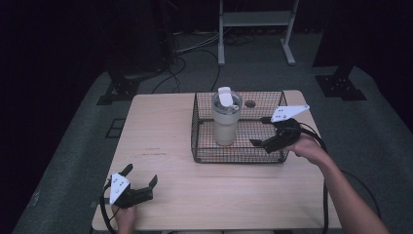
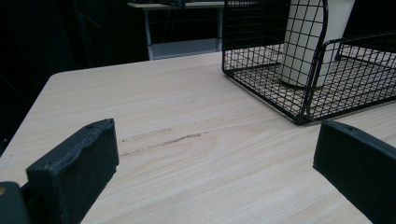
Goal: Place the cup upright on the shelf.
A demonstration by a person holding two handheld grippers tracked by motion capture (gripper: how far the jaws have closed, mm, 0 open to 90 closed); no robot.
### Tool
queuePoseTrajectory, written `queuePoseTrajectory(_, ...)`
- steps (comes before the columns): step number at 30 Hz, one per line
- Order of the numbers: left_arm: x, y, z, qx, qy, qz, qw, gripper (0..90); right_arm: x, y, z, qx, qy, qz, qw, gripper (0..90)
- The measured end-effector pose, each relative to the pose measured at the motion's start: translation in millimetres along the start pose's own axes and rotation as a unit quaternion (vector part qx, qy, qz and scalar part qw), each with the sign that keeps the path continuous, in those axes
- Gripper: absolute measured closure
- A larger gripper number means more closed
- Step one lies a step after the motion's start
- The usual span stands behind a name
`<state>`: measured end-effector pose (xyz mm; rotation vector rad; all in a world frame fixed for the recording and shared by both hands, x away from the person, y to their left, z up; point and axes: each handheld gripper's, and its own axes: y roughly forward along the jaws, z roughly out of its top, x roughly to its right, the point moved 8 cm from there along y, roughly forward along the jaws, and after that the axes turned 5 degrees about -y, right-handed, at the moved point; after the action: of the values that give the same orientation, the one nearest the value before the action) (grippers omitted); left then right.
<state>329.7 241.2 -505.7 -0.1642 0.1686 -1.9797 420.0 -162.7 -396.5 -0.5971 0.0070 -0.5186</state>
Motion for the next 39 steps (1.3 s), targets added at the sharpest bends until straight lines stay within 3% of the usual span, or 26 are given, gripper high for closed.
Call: queuePoseTrajectory(39,0.0,0.4,-0.2,-0.001,-0.002,0.001,1.0000,0.0,-40.7,-16.2,-38.7,0.016,-0.006,0.017,0.9997,9.8)
